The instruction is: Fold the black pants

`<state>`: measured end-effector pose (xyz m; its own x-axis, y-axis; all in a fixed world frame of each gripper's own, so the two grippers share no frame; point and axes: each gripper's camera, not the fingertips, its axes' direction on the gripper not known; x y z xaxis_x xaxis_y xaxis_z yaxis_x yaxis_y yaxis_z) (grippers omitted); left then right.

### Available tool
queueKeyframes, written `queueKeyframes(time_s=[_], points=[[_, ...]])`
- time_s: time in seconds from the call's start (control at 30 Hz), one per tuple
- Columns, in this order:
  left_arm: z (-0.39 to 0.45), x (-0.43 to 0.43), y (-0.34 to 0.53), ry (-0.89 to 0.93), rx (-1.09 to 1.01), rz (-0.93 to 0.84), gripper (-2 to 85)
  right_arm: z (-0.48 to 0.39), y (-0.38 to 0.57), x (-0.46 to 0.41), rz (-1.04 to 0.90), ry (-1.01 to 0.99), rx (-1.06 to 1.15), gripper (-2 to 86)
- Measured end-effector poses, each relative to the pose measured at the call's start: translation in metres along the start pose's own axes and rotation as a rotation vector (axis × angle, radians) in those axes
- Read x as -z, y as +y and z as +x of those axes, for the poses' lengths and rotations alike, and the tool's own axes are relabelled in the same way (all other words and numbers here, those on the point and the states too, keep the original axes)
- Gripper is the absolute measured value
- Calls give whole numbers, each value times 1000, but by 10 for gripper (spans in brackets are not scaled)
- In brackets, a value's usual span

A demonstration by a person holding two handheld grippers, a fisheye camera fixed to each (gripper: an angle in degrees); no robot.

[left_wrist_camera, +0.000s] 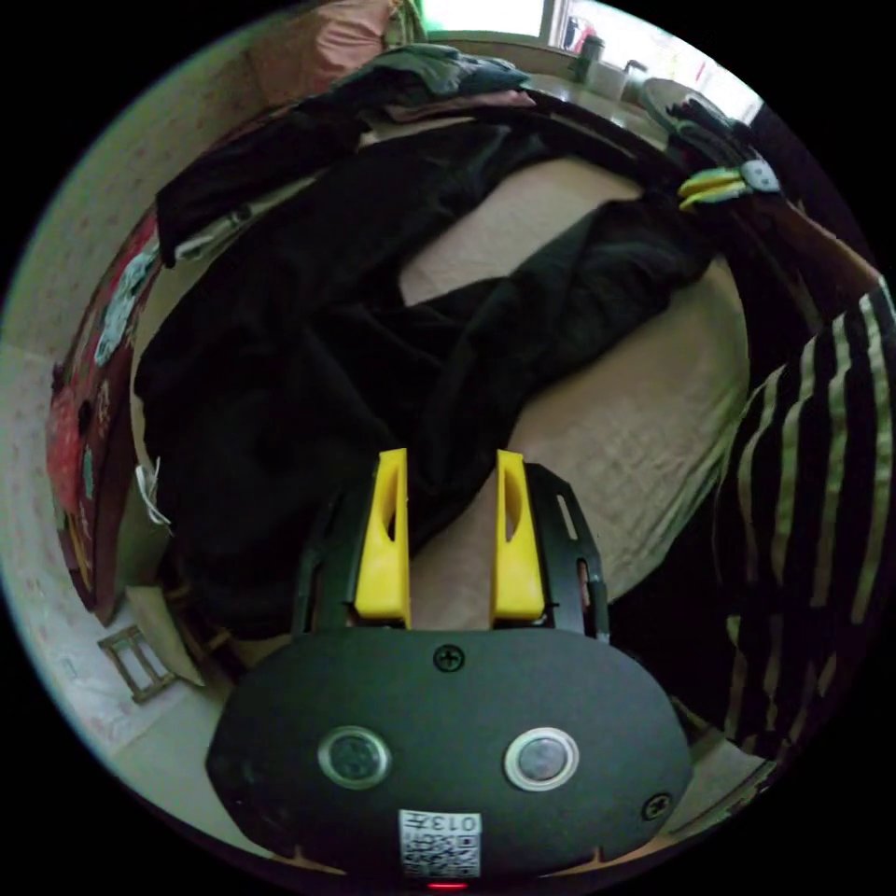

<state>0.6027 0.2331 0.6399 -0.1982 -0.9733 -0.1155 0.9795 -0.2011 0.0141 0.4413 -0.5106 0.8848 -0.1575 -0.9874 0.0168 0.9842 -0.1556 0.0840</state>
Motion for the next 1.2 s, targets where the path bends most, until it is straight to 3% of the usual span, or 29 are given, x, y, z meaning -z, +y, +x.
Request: queueKeyframes(time_s=[0.13,0.23,0.47,0.6,0.67,0.73,0.8,0.93,1.0,1.07,1.2], points=[[-2,-16,-15,-19,-16,-52,126,-4,-3,5,-3,85,-9,102],[-8,-23,-22,18,-1,-80,66,-9,-4,11,28,113,-22,104],[-16,-15,-15,-21,27,-85,18,-21,-19,-12,-198,41,-14,28],[-17,10,6,-69,59,4,16,-28,-22,36,-2,133,-64,18],[-13,20,20,-117,63,46,18,-38,-11,80,235,198,-99,15],[-10,23,36,-135,89,91,20,-51,-1,95,323,253,-103,12],[-3,4,55,-65,112,94,29,-68,5,90,298,303,-92,10],[16,-52,80,26,51,-16,56,-115,15,35,57,388,-41,9],[6,-72,109,159,155,-4,74,-132,15,13,-101,381,-17,10],[-13,-74,140,171,282,43,79,-150,13,1,-233,401,-20,13],[-85,-74,236,95,718,193,102,-164,7,15,-225,404,-146,25]])
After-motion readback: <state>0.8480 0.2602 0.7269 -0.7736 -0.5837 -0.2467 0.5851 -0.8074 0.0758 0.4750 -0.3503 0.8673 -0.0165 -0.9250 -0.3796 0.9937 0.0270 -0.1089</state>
